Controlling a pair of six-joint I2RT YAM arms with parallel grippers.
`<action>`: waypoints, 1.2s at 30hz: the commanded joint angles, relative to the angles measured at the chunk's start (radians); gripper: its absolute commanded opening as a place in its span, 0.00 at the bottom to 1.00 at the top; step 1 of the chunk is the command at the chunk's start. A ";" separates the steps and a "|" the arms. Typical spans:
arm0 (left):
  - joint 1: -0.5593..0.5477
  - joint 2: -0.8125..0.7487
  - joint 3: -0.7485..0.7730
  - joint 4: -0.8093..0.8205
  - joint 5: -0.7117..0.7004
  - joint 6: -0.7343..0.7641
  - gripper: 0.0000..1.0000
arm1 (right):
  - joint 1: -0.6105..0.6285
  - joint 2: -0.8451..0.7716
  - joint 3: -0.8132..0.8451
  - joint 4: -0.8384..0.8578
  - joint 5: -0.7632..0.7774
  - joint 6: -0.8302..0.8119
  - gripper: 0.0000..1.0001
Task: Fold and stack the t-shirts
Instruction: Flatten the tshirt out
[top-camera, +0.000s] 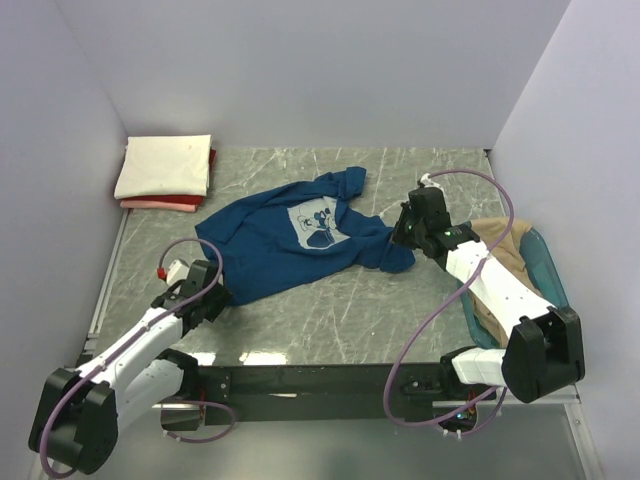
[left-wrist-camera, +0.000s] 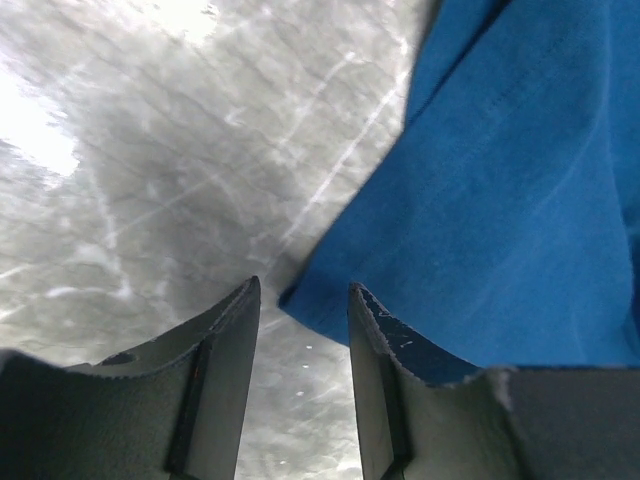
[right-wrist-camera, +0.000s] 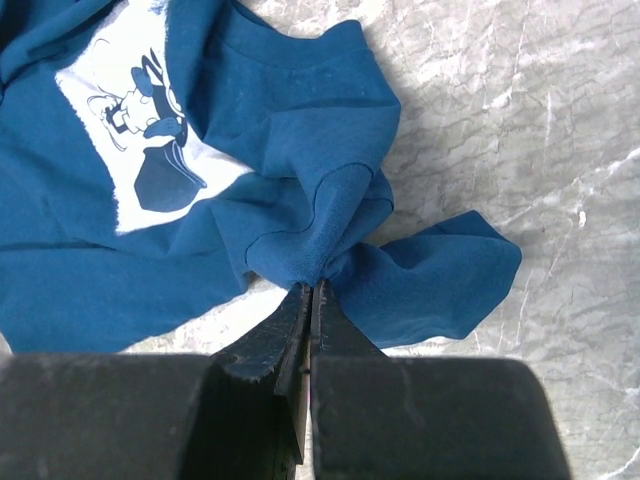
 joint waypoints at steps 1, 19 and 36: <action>-0.028 0.018 0.008 0.024 -0.004 -0.058 0.46 | -0.005 0.007 -0.007 0.047 -0.005 -0.003 0.00; -0.056 -0.013 0.240 -0.155 -0.222 0.005 0.01 | -0.013 -0.017 0.019 -0.001 0.022 -0.017 0.00; 0.237 -0.197 0.433 -0.231 -0.216 0.259 0.01 | 0.159 -0.203 -0.302 0.096 -0.197 0.062 0.30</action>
